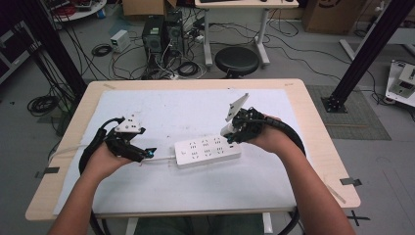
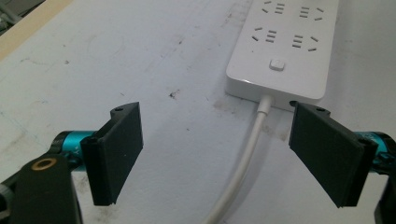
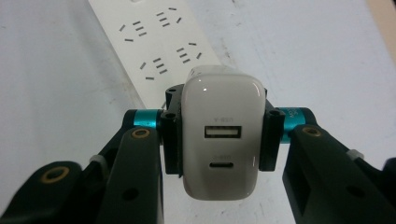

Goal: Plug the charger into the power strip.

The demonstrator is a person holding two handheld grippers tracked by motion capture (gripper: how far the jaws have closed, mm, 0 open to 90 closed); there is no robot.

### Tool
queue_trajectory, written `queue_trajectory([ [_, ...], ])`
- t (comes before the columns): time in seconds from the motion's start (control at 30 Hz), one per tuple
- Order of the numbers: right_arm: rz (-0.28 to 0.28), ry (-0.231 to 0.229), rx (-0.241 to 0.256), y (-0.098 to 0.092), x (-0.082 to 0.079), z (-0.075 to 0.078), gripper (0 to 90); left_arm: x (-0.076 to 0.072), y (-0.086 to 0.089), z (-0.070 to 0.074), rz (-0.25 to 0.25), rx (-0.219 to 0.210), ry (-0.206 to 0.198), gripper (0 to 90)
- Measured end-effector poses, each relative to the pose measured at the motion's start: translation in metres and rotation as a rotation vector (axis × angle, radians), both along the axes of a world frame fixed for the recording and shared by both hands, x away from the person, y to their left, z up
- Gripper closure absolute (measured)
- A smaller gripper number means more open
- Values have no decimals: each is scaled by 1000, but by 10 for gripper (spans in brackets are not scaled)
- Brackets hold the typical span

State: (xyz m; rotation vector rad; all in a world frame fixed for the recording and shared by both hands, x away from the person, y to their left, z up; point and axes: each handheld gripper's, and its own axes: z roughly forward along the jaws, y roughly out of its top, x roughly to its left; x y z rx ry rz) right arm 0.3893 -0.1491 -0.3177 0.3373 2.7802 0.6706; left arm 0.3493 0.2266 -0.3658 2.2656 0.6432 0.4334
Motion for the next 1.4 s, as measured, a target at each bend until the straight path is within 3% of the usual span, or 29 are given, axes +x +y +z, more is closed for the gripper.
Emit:
queue_trajectory([
  [0.3,56,55,-17,13,13,-8,632,1,1,-1,2,-8,2,176],
  [0.57,77,71,-53,22,21,-12,632,2,1,-2,3,-12,6,176],
  [0.9,185,104,-123,33,31,-16,632,1,3,-3,2,-5,1,176],
  [1.03,155,116,-146,39,33,-17,632,2,5,-5,6,-14,6,176],
  [1.27,16,149,-182,43,39,-17,632,1,6,-7,8,-22,9,176],
  [1.33,6,148,-192,44,40,-18,632,1,6,-8,11,-24,10,176],
  [1.4,32,166,-186,44,42,-19,632,1,6,-9,10,-24,13,176],
])
